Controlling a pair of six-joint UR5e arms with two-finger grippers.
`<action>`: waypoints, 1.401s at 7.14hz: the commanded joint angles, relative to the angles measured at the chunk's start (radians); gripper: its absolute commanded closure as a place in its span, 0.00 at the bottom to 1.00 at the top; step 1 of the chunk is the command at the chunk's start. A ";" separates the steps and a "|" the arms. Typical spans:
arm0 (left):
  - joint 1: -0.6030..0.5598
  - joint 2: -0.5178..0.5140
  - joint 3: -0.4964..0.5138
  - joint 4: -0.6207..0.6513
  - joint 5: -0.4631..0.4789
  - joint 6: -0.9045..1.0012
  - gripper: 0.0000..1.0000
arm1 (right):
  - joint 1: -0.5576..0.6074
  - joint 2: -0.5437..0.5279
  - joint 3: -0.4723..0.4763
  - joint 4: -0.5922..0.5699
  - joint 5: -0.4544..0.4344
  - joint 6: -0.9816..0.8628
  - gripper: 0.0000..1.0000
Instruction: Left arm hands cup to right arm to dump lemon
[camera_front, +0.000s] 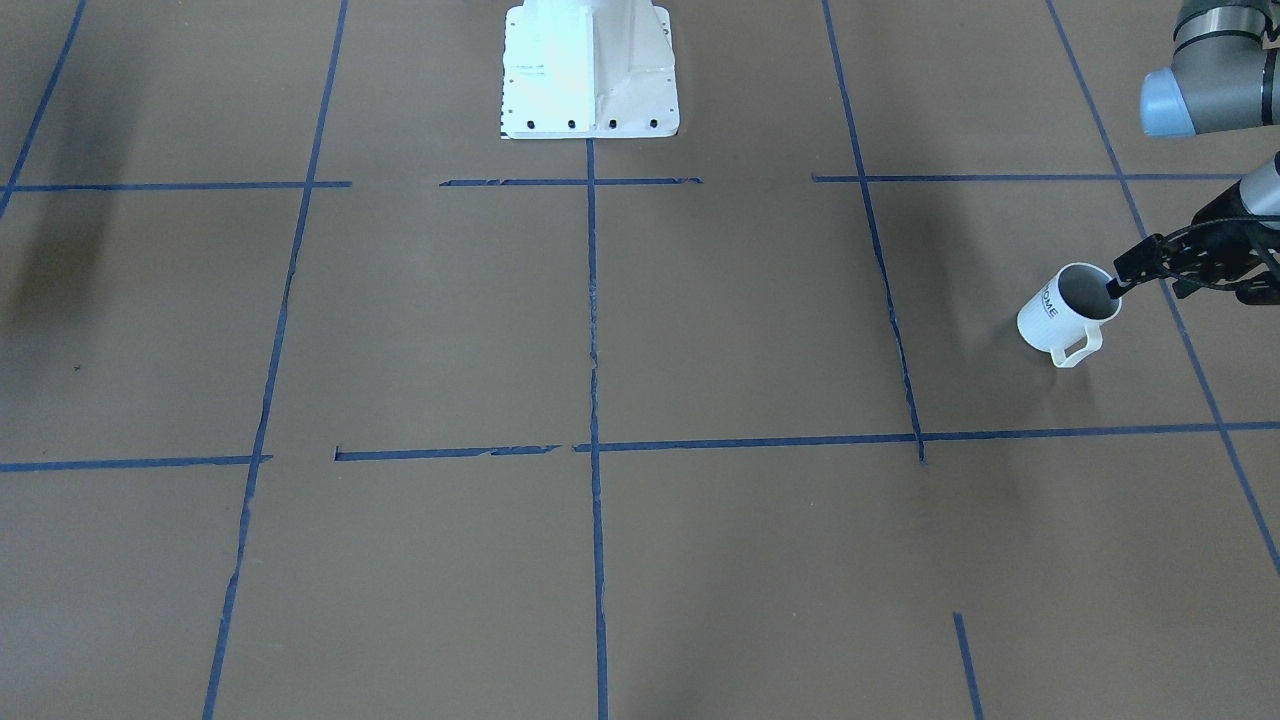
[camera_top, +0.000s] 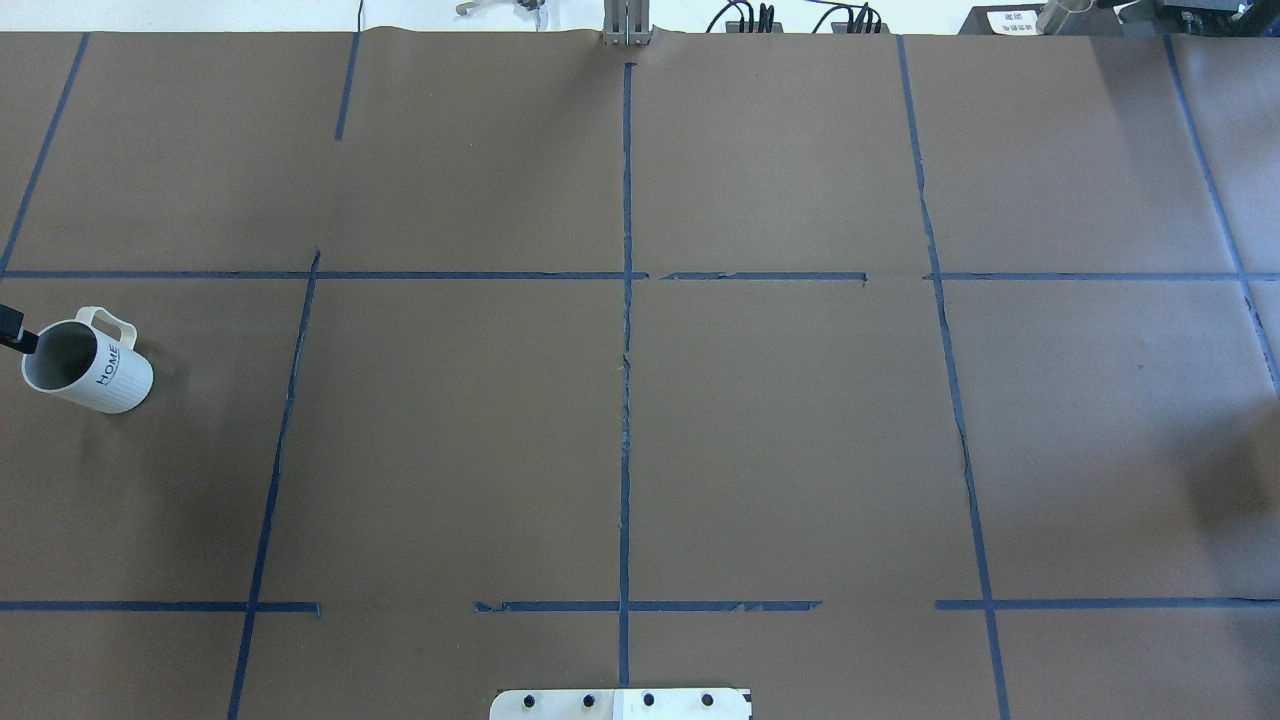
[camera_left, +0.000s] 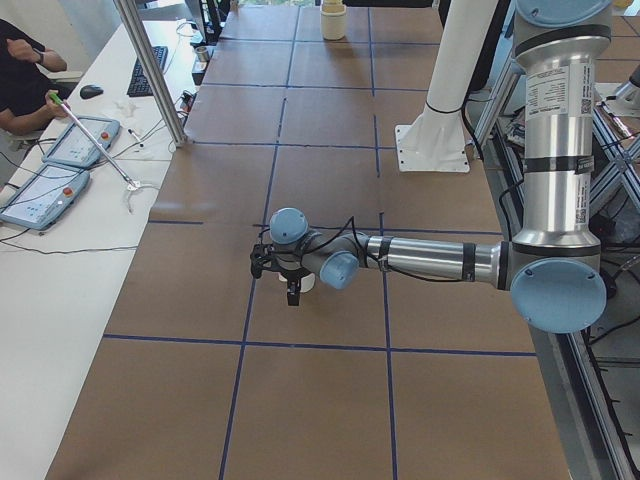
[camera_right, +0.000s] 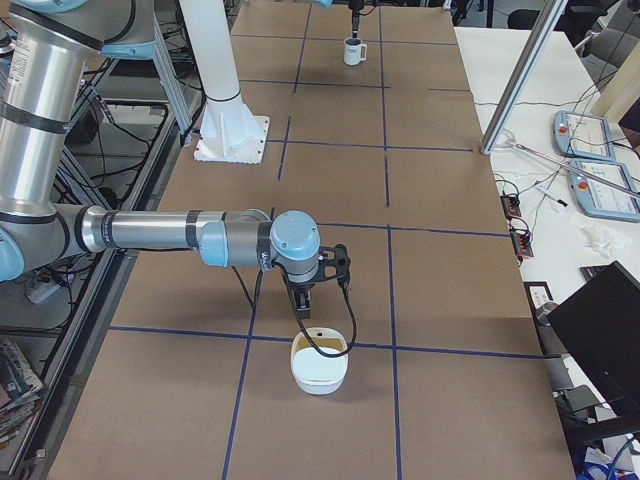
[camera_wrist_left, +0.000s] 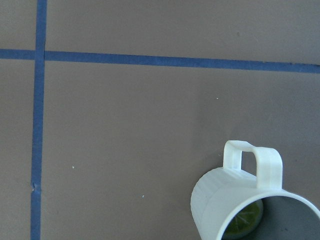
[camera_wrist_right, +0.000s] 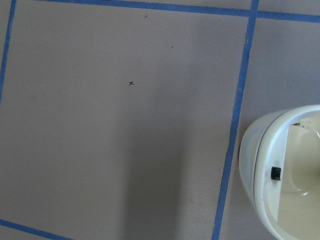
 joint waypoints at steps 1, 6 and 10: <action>0.059 -0.020 0.009 -0.005 0.002 0.009 0.04 | -0.001 0.001 0.000 0.000 0.011 0.000 0.00; 0.076 -0.021 -0.013 0.000 0.002 0.005 1.00 | -0.029 0.005 0.006 0.049 0.044 0.008 0.00; 0.073 -0.209 -0.280 0.384 0.005 -0.008 1.00 | -0.419 0.221 0.003 0.560 -0.183 0.733 0.00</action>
